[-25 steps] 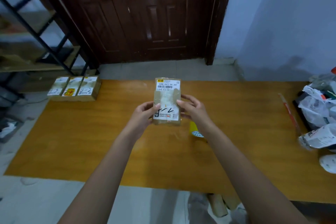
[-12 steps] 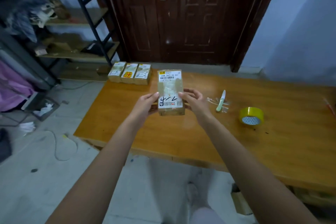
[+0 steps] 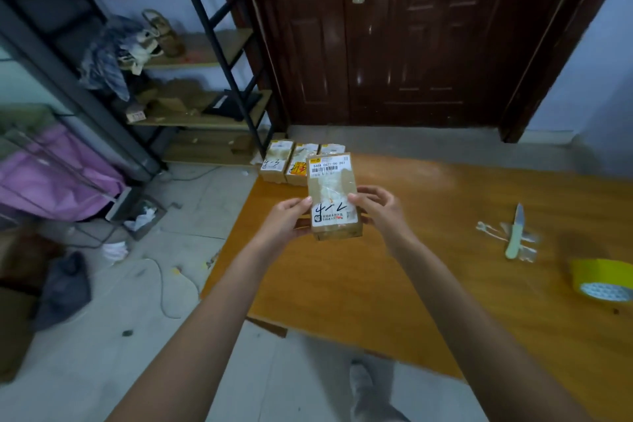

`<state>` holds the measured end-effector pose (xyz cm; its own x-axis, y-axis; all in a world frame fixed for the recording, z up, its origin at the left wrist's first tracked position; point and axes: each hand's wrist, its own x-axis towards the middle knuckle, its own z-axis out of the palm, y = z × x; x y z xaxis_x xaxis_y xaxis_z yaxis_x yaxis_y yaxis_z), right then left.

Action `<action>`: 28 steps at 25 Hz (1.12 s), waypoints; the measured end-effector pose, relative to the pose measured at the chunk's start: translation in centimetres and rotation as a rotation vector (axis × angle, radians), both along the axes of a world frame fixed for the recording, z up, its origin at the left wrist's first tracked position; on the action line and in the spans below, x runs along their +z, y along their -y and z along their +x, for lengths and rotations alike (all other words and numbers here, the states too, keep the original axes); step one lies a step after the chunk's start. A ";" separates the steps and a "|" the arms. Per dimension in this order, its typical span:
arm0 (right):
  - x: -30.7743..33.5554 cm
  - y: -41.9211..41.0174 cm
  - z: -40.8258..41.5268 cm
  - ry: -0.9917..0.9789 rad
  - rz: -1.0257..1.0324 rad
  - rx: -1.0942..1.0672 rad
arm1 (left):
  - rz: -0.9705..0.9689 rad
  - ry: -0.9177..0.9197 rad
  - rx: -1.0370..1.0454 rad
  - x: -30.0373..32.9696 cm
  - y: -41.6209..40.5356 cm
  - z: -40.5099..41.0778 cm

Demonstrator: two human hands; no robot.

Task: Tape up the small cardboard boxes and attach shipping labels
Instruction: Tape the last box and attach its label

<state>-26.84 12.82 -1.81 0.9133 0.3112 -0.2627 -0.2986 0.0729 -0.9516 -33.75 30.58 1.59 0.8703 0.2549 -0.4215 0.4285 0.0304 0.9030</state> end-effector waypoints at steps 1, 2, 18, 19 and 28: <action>-0.3 -1.4 1.2 -0.011 0.007 -0.015 | 0.013 -0.008 -0.005 0.0 -1.4 1.4; -0.5 -2.7 2.3 -0.008 0.007 -0.029 | 0.021 -0.006 -0.002 -0.1 -2.7 2.8; -3.8 -11.4 11.5 -0.099 -0.167 -0.488 | -0.020 -0.112 -0.137 -8.2 -19.0 18.1; -4.1 -11.3 11.8 -0.103 -0.185 -0.522 | 0.019 -0.116 -0.108 -9.0 -20.1 18.7; -10.1 -8.4 18.3 -0.203 -0.391 -0.620 | 0.468 -0.170 0.111 -15.6 -25.7 21.8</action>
<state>-8.56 21.20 -11.88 0.8126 -0.3933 -0.4301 -0.4851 -0.0473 -0.8732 -11.99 56.28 -13.97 0.7560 0.5376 -0.3735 0.5880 -0.3069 0.7484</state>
